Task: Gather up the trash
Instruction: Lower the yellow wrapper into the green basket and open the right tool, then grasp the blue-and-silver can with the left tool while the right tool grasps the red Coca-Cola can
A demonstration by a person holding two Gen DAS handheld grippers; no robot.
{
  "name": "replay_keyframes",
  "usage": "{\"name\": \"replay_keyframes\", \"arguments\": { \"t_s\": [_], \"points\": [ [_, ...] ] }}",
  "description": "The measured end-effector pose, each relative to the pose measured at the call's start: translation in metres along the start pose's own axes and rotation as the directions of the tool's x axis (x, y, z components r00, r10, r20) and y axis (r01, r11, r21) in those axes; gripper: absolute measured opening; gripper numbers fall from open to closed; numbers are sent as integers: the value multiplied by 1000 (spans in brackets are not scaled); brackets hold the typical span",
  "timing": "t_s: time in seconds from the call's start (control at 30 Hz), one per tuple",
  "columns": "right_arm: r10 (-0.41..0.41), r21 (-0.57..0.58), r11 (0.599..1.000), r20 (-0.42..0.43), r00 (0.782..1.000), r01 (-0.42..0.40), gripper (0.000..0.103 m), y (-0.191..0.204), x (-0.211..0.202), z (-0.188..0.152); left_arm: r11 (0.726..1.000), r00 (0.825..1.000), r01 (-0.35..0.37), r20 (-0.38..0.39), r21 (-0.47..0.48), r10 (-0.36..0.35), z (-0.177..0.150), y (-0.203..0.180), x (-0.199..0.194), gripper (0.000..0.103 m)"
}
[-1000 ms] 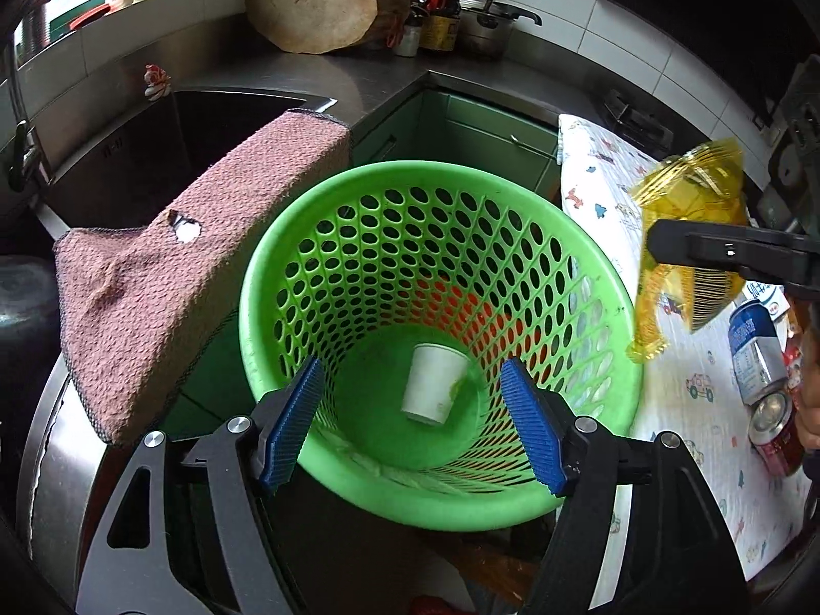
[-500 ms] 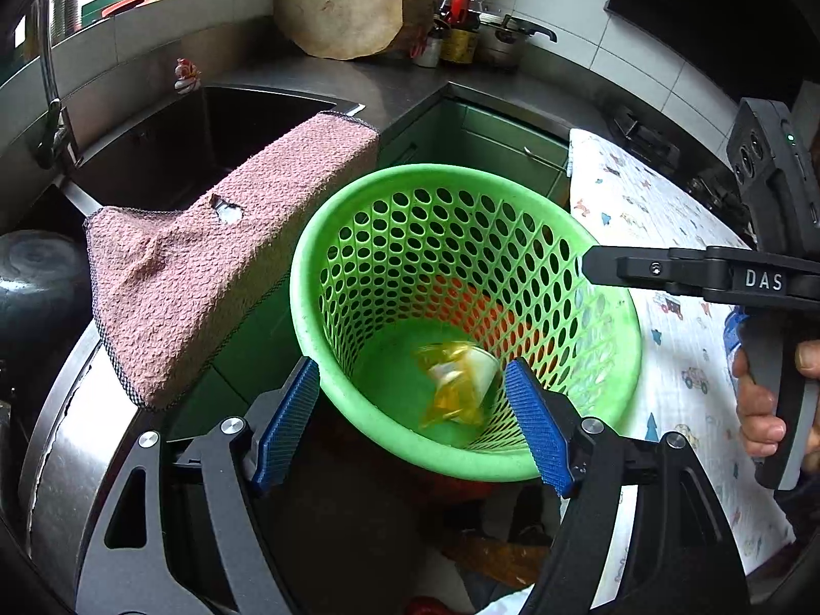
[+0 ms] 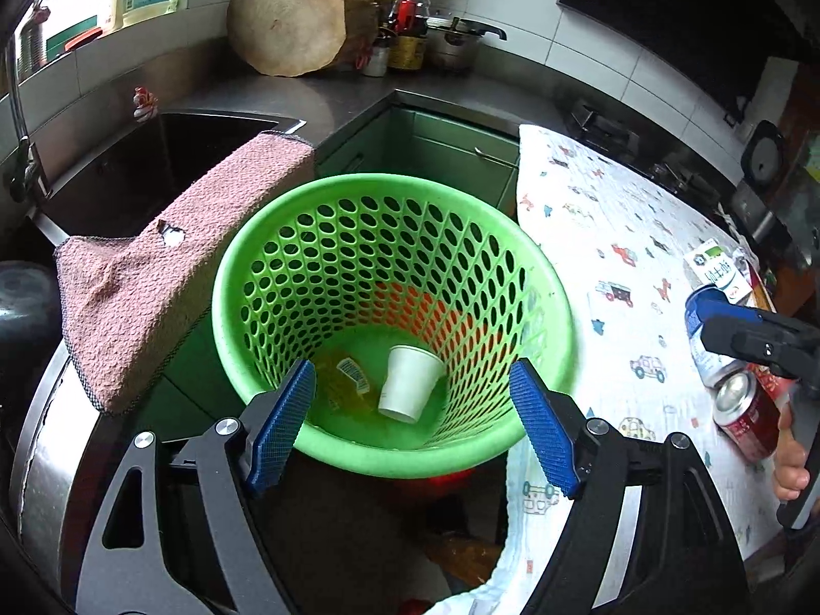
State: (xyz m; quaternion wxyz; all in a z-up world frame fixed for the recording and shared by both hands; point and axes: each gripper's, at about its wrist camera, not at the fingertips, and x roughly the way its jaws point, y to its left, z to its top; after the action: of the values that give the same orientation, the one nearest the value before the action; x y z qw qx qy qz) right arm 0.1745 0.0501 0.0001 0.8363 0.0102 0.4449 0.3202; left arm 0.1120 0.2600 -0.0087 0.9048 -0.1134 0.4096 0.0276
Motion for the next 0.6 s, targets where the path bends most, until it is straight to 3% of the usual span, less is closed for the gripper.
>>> {"name": "replay_keyframes", "arguments": {
  "t_s": [0.3, 0.6],
  "points": [
    [-138, -71, 988, -21, 990, 136, 91, -56, -77, -59, 997, 998, 59, 4, 54, -59, -1, -45, 3, 79],
    [-195, -204, 964, -121, 973, 168, 92, -83, -94, -104, 990, 995, 98, -14, 99, -97, -4, -86, 7, 79]
  ]
}}
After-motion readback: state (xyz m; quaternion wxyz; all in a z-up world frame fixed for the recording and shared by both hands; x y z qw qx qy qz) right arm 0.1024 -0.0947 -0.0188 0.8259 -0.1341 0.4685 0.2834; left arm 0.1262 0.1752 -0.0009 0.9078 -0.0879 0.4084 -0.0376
